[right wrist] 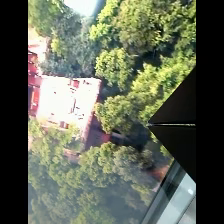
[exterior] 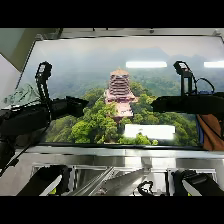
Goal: Fold the shirts.
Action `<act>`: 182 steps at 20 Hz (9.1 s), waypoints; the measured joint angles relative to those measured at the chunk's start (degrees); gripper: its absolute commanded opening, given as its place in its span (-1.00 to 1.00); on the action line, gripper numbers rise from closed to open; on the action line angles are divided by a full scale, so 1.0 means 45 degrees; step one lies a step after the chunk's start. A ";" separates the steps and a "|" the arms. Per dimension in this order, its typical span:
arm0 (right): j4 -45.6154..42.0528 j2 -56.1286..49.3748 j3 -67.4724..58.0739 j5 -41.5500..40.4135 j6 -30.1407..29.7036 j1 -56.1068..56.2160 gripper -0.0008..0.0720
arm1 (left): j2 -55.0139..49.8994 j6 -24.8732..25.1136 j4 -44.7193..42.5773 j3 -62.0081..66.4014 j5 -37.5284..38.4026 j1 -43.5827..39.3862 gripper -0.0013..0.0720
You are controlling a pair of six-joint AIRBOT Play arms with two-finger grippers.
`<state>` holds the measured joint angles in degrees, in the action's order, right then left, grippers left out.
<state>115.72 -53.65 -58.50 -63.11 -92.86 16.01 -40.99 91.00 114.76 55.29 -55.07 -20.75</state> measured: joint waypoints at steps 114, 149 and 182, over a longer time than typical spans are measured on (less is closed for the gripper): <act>0.1904 -0.6717 -0.1103 -0.0559 -0.1787 -0.5469 0.41 | -0.3512 -0.4415 -0.2171 -0.0481 -0.1613 0.1370 -0.93; 0.2909 0.0427 -1.1341 -0.1161 -0.2205 -0.2215 -0.91 | 0.1642 -0.1103 -0.2506 1.0496 0.0461 0.3109 -0.93; 0.1889 -0.9413 -0.6985 -0.2574 -0.2438 -0.6552 0.31 | -1.1817 -0.0554 -0.1622 1.1094 -0.5207 0.5027 0.91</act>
<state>124.22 -96.01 -89.93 -74.70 -103.83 -13.47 -94.17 88.51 107.46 105.21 -78.50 1.87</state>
